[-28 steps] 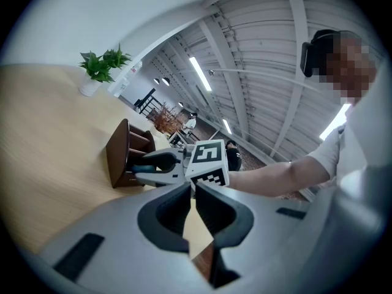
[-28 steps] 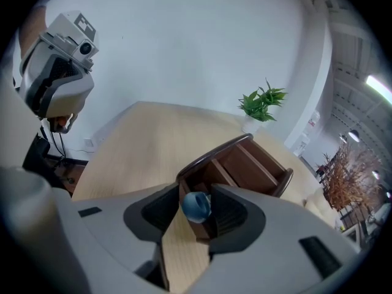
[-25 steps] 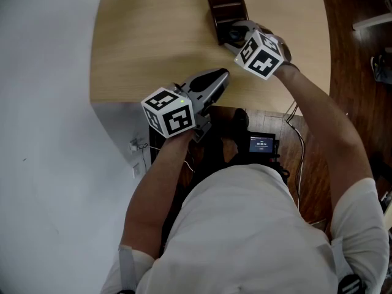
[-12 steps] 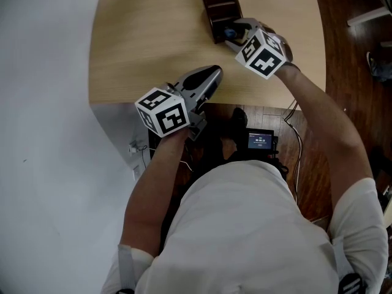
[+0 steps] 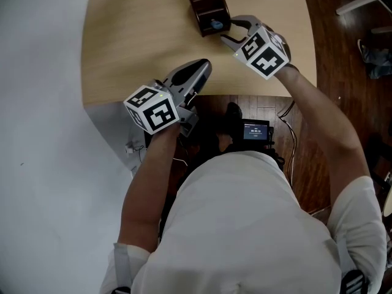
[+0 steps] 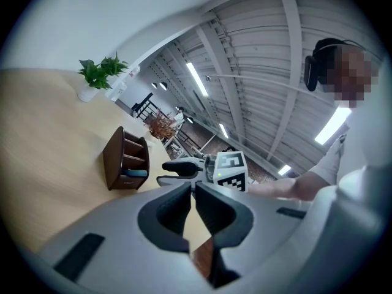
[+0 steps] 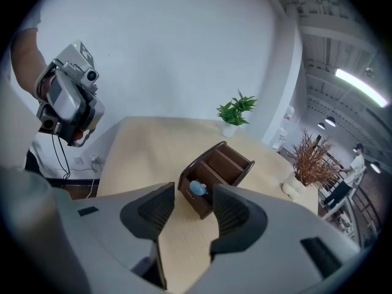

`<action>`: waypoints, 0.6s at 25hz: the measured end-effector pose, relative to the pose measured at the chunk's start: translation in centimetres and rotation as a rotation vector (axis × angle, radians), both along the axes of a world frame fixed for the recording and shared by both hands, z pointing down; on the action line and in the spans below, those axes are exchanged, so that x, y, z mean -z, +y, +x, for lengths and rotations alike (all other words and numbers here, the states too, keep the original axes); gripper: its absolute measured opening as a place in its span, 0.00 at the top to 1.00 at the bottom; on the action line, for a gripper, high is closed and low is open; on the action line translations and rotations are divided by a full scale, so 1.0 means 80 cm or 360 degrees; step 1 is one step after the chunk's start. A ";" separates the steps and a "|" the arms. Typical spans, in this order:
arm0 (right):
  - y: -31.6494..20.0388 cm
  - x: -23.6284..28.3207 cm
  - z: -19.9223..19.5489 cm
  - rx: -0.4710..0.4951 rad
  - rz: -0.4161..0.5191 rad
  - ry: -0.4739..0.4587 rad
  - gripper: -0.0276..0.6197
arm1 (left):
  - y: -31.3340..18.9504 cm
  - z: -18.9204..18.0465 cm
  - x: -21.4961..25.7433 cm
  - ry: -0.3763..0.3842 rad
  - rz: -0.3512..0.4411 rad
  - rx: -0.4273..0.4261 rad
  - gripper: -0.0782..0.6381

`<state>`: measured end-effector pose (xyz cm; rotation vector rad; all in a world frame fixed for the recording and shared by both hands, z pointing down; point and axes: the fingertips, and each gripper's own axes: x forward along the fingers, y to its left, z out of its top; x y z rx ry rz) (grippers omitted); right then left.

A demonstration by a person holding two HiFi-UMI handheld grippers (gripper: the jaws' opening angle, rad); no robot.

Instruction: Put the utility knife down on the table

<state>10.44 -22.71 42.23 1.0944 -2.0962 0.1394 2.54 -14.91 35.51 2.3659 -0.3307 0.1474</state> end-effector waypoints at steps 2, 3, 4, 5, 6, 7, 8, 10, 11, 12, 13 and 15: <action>0.005 0.004 0.000 -0.0017 0.0002 -0.0018 0.66 | 0.001 0.000 0.002 0.0009 0.0003 -0.0006 0.88; 0.006 0.004 0.001 -0.0028 0.0000 -0.0028 0.66 | 0.000 0.001 0.002 0.0011 0.0004 -0.0009 0.88; 0.008 0.005 0.003 -0.0040 -0.0003 -0.0037 0.66 | 0.000 0.002 0.003 0.0014 0.0005 -0.0013 0.88; 0.010 0.007 0.003 -0.0054 -0.0007 -0.0047 0.66 | 0.001 0.002 0.004 0.0016 0.0007 -0.0017 0.88; 0.014 0.009 0.004 -0.0070 -0.0010 -0.0059 0.66 | 0.002 0.001 0.005 0.0019 0.0012 -0.0019 0.88; 0.018 0.012 0.004 -0.0086 -0.0012 -0.0070 0.66 | 0.003 0.000 0.008 0.0022 0.0018 -0.0019 0.88; 0.023 0.016 0.005 -0.0103 -0.0014 -0.0082 0.66 | 0.006 -0.001 0.011 0.0025 0.0025 -0.0018 0.88; 0.031 0.021 0.008 -0.0139 -0.0021 -0.0102 0.69 | 0.009 -0.003 0.017 0.0028 0.0032 -0.0013 0.88; 0.034 0.023 0.011 -0.0155 -0.0022 -0.0108 0.76 | 0.009 -0.004 0.019 0.0029 0.0032 -0.0009 0.88; 0.037 0.025 0.012 -0.0169 -0.0020 -0.0114 0.80 | 0.009 -0.005 0.021 0.0033 0.0035 -0.0007 0.88; 0.039 0.028 0.013 -0.0183 -0.0016 -0.0124 0.82 | 0.010 -0.005 0.023 0.0041 0.0042 -0.0010 0.88; 0.045 0.037 0.013 -0.0215 -0.0004 -0.0155 0.85 | 0.013 -0.007 0.031 0.0059 0.0058 -0.0016 0.88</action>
